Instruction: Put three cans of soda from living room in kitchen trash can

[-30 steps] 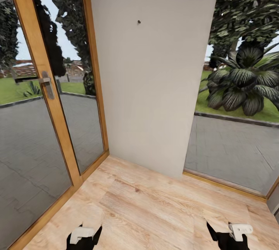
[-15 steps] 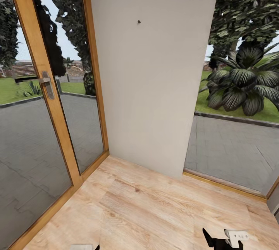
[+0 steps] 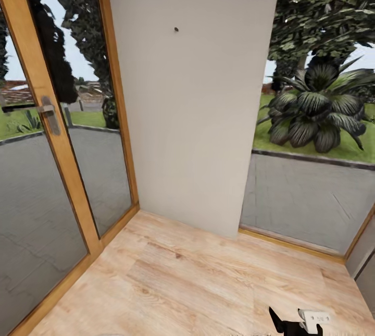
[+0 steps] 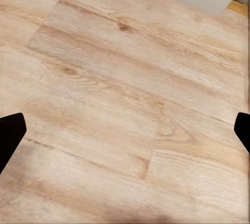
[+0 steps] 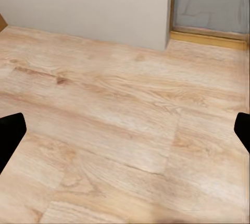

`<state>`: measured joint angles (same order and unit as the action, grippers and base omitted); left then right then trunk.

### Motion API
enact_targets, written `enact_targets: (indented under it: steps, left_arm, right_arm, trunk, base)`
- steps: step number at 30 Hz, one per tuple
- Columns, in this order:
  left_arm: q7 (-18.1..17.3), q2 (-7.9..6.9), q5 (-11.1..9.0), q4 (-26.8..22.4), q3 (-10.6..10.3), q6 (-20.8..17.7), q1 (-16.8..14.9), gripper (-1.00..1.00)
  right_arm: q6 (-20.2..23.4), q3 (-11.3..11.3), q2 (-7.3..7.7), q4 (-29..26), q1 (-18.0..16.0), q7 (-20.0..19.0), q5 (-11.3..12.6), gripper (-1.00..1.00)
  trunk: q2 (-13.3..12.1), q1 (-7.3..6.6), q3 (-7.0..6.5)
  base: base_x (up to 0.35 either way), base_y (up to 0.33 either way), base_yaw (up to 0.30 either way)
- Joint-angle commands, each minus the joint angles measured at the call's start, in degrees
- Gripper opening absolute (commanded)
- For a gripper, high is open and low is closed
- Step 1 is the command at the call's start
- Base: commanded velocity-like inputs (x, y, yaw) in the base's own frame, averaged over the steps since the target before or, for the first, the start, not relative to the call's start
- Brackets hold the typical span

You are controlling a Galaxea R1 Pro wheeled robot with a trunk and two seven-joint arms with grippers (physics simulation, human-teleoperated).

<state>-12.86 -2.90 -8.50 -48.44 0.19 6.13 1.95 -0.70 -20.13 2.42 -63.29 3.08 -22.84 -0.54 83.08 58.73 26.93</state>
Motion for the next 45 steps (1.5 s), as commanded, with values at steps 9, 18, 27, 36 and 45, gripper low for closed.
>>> enact_targets:
  steps: [9,18,27,36,45]
  left_arm:
    - [-0.03,0.00,-0.01,0.17,-0.01,-0.05,0.00,1.00]
    - [-0.06,0.00,0.22,0.21,-0.01,-0.06,0.00,1.00]
    - [-0.16,-0.08,0.09,0.22,-0.01,-0.06,0.00,1.00]
    - [-0.42,-0.08,-0.18,0.12,-0.01,-0.06,0.07,1.00]
    - [-0.42,-0.09,-0.02,0.18,-0.05,-0.06,0.07,1.00]
  right_arm:
    - [0.00,-0.05,0.07,0.47,0.00,-0.01,0.02,1.00]
    - [0.00,-0.10,0.11,1.62,-0.08,0.00,-0.03,1.00]
    - [0.00,-0.15,0.11,1.90,-0.09,-0.01,-0.12,1.00]
    - [0.00,-0.13,0.05,2.10,-0.09,0.00,-0.07,1.00]
    - [0.00,-0.09,0.04,2.20,-0.09,0.01,-0.07,1.00]
  trunk:
    - [0.00,0.00,0.00]
    - [0.00,0.00,0.00]
    - [0.00,0.00,0.00]
    - [0.00,0.00,0.00]
    - [0.00,0.00,0.00]
  base:
    - [0.000,0.000,-0.243]
    - [0.000,0.000,-0.251]
    - [0.000,0.000,-0.252]
    - [0.000,0.000,-0.252]
    - [0.000,0.000,-0.252]
